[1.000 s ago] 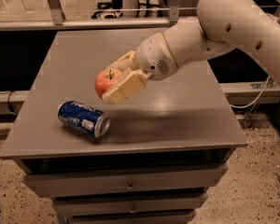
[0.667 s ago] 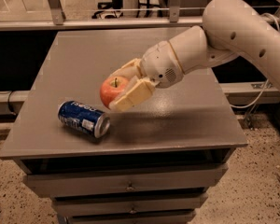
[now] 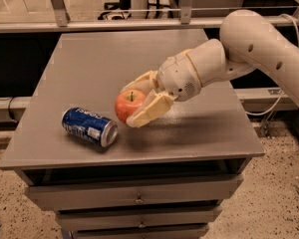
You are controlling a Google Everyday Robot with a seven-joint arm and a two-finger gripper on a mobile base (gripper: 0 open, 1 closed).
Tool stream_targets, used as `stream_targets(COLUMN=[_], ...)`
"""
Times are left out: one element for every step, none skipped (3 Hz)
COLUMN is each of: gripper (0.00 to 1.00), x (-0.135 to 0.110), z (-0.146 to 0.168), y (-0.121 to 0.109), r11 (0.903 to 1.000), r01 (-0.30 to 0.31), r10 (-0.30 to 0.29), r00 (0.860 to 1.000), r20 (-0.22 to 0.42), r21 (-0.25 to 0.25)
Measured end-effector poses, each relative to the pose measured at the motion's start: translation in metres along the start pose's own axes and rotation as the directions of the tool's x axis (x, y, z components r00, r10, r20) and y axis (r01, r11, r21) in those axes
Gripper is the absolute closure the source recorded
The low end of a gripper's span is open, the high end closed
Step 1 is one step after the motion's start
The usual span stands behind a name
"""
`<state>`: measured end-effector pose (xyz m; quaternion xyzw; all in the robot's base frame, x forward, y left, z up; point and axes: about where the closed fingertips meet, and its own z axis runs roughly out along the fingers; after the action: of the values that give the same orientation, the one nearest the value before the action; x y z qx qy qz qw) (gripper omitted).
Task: Move apple near pepsi can
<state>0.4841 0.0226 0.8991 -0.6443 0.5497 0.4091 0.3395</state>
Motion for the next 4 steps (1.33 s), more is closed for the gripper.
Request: stream_targets(gripper=[1.0, 1.0, 0.96, 0.74], x=[0.008, 0.018, 0.03, 0.036], z=[0.006, 0.012, 0.02, 0.023], y=[0.004, 0.005, 0.003, 0.002], r11=[0.9997, 0.9992, 0.9979, 0.997], r01=[0.012, 0.02, 0.04, 0.05], r10=[-0.012, -0.019, -0.038, -0.049], r00=[1.0, 0.999, 0.999, 0.999], r20=[0.016, 0.027, 0.026, 0.021], r21=[-0.02, -0.034, -0.051, -0.06])
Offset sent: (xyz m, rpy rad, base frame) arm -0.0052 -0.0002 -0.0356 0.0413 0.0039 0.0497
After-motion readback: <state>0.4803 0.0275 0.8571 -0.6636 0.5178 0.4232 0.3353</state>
